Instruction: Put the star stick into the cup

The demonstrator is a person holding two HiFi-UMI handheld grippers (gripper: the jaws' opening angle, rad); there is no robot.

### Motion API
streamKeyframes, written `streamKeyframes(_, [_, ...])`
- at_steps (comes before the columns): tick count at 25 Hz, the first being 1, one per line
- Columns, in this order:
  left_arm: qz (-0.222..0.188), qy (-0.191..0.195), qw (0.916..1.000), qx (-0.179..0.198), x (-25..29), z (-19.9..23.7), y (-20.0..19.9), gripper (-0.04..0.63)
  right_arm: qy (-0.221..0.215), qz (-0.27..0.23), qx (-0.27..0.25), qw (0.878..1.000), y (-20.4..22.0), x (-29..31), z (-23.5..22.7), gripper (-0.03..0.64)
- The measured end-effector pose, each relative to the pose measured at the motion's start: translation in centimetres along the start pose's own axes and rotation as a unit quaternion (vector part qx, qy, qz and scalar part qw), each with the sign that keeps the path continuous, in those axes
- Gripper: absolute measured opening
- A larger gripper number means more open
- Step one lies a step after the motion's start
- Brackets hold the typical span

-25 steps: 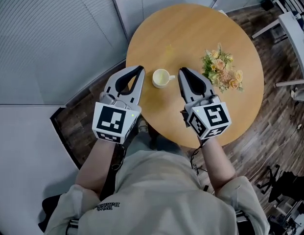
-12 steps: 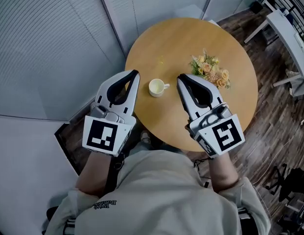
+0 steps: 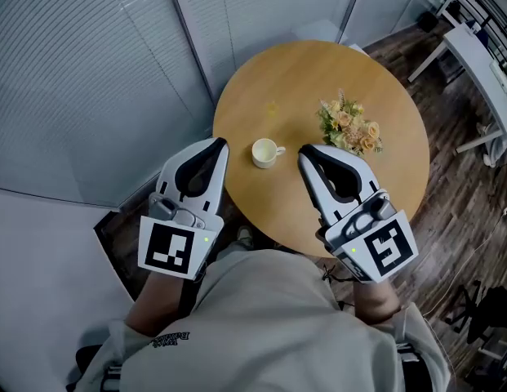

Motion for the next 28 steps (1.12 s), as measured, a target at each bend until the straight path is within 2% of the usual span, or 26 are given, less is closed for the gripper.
streamKeyframes(10, [0.017, -0.004, 0.9997, -0.015, -1.2, -0.5, 1.6, 0.023, 0.016, 0.029, 0.036, 0.999, 2.1, -0.4, -0.5, 0.032])
streamKeyframes(23, [0.017, -0.006, 0.9997, -0.016, -2.0, -1.6, 1.4, 0.023, 0.026, 0.031, 0.022, 0.999, 1.9, -1.3, -0.8, 0.032])
streamKeyframes(28, [0.017, -0.005, 0.9996, -0.021, -1.4, -1.1, 2.6, 0.023, 0.025, 0.032, 0.017, 0.999, 2.7, -0.5, -1.1, 0.032])
Point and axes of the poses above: the fingertips, and each gripper's own axes: x forward along the fingers, z to its left, y out of its underside, the point moved 2 cm from there along -x, backward along the fingers, and after that the axes turned 14 degrees about y, right-handed, at the moved point
